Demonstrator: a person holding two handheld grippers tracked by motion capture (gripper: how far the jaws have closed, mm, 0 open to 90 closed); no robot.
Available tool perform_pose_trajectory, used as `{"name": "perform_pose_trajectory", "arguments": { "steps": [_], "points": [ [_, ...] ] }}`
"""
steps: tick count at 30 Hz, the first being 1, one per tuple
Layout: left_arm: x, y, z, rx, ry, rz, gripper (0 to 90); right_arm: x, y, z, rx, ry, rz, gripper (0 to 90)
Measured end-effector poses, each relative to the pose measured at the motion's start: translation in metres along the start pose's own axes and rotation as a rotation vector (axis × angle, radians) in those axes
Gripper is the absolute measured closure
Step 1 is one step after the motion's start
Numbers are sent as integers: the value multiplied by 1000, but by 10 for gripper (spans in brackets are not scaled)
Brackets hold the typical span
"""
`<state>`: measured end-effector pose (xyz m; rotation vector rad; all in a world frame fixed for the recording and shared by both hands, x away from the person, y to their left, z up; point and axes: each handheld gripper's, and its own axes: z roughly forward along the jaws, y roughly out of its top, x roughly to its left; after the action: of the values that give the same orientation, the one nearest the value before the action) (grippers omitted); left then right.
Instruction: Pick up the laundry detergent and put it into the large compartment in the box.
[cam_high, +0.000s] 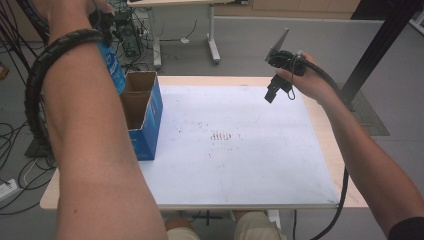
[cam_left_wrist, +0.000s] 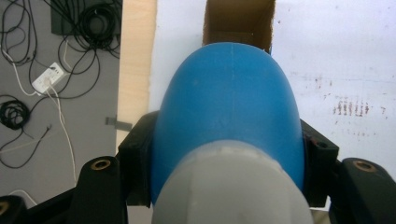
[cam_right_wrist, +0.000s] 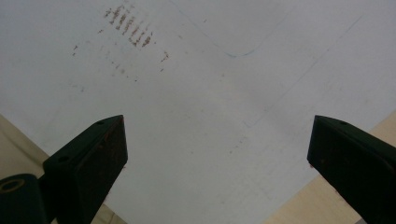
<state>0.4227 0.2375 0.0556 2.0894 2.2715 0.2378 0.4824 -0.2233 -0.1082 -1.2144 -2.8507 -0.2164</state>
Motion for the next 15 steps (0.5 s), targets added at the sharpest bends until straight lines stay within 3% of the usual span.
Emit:
{"name": "perform_pose_trajectory", "arguments": {
  "steps": [15],
  "points": [
    [2, -2, 43, 13, -16, 22, 374, 2, 1, 0, 4, -5, -4, 50]
  ]
}}
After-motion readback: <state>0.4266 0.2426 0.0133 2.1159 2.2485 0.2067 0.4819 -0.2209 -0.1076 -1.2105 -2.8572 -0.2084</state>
